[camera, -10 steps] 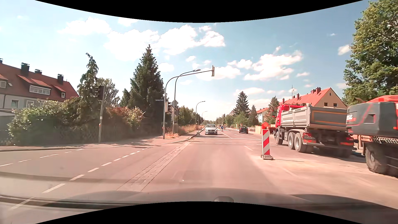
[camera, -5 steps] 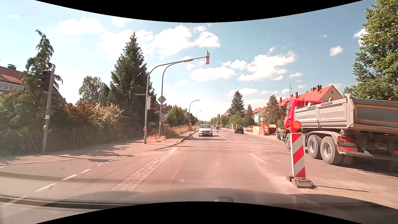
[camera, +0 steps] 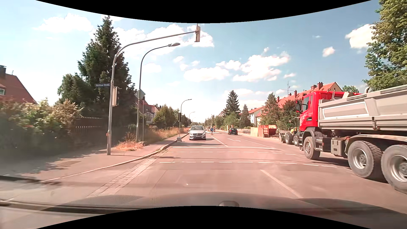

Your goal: Follow the waypoints while adhering to traffic rules and regulations

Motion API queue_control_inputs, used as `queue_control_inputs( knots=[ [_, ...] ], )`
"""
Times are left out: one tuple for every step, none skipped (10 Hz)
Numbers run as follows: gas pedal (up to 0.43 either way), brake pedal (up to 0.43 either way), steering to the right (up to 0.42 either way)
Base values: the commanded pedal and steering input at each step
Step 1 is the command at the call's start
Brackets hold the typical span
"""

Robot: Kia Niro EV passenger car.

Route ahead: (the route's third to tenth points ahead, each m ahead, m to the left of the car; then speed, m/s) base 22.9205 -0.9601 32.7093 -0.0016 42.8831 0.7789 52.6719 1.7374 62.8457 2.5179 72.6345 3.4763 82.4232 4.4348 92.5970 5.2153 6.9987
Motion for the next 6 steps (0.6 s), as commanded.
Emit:
queue_control_inputs(
  knots=[
    [0.138, 0.0, 0.082],
    [0.13, 0.0, 0.083],
    [0.13, 0.0, 0.083],
    [0.13, 0.0, 0.083],
    [0.13, 0.0, 0.083],
    [0.138, 0.0, 0.083]
  ],
)
